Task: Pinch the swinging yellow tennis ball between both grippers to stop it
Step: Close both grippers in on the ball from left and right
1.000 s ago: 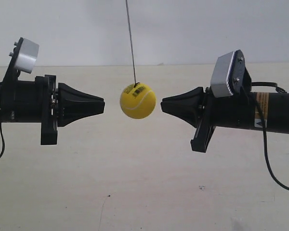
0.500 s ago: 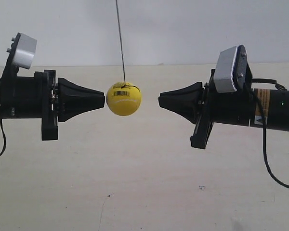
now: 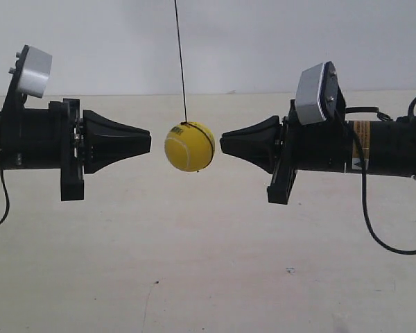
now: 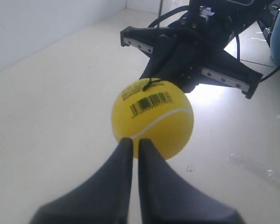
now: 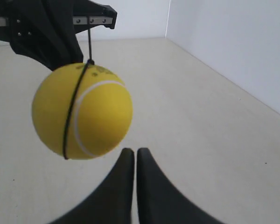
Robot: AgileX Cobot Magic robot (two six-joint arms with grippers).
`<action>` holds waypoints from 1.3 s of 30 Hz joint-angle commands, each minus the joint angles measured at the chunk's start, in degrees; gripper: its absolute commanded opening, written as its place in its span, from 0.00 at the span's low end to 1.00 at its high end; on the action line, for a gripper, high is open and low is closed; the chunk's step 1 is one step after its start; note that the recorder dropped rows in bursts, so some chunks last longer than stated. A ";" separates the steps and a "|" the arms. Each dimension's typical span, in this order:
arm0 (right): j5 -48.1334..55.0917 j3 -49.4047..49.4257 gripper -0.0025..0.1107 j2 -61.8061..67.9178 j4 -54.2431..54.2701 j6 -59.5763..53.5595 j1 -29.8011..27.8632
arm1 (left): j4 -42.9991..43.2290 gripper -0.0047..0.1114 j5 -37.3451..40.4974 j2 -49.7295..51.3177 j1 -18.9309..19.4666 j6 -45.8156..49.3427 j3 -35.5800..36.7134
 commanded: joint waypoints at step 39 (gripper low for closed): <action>-4.42 -0.37 0.02 1.33 -2.67 1.34 3.98 | 3.35 0.08 -1.79 2.29 -0.23 -1.33 -1.76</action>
